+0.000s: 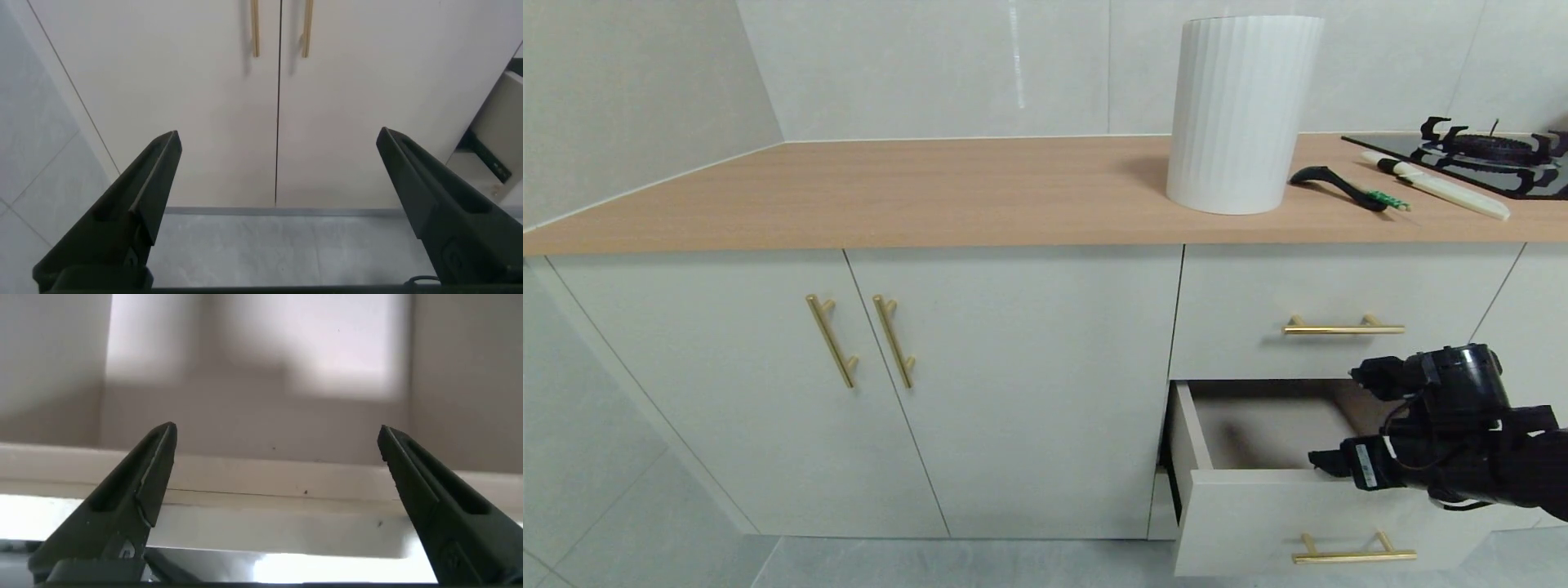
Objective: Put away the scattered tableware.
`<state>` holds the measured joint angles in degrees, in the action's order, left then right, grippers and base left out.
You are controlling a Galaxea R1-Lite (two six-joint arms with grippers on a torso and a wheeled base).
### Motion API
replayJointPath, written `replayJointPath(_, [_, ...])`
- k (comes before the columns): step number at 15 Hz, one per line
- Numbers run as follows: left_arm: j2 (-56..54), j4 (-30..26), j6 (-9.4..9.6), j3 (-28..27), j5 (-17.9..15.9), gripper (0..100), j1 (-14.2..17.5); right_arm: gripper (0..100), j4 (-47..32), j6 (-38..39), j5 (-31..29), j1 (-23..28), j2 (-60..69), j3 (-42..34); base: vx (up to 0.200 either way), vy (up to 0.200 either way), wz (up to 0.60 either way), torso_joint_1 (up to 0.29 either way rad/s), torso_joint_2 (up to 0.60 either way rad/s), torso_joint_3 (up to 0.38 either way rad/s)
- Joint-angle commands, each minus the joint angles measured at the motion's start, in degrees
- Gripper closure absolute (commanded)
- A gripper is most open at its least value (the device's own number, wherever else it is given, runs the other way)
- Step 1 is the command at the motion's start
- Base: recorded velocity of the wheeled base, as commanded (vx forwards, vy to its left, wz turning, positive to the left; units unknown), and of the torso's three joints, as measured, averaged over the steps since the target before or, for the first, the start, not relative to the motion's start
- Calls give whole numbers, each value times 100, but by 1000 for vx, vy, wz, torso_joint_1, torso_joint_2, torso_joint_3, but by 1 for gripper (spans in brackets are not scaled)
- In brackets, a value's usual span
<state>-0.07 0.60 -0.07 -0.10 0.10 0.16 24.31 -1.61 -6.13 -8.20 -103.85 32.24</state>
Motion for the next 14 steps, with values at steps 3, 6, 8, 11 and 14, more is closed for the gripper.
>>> replayJointPath(3, [7, 2, -1, -8, -1, 0, 2, 0, -242, -103, -2, -41, 260, -254, 0, 0, 0, 0, 0, 0])
replayJointPath(6, [7, 2, -1, -8, -1, 0, 2, 0, -251, -173, -28, -50, 295, -570, 0, 0, 0, 0, 0, 0])
replayJointPath(8, [7, 2, -1, 1, -1, 0, 2, 0, -251, -199, -28, -76, 410, -763, 0, 0, 0, 0, 0, 0])
replayJointPath(11, [7, 2, -1, 1, -1, 0, 2, 0, -805, -410, -72, -234, 594, -913, 0, 0, 0, 0, 0, 0])
replayJointPath(14, [7, 2, -1, -8, -1, 0, 2, 0, -1578, -533, -72, -366, 946, -887, 0, 0, 0, 0, 0, 0])
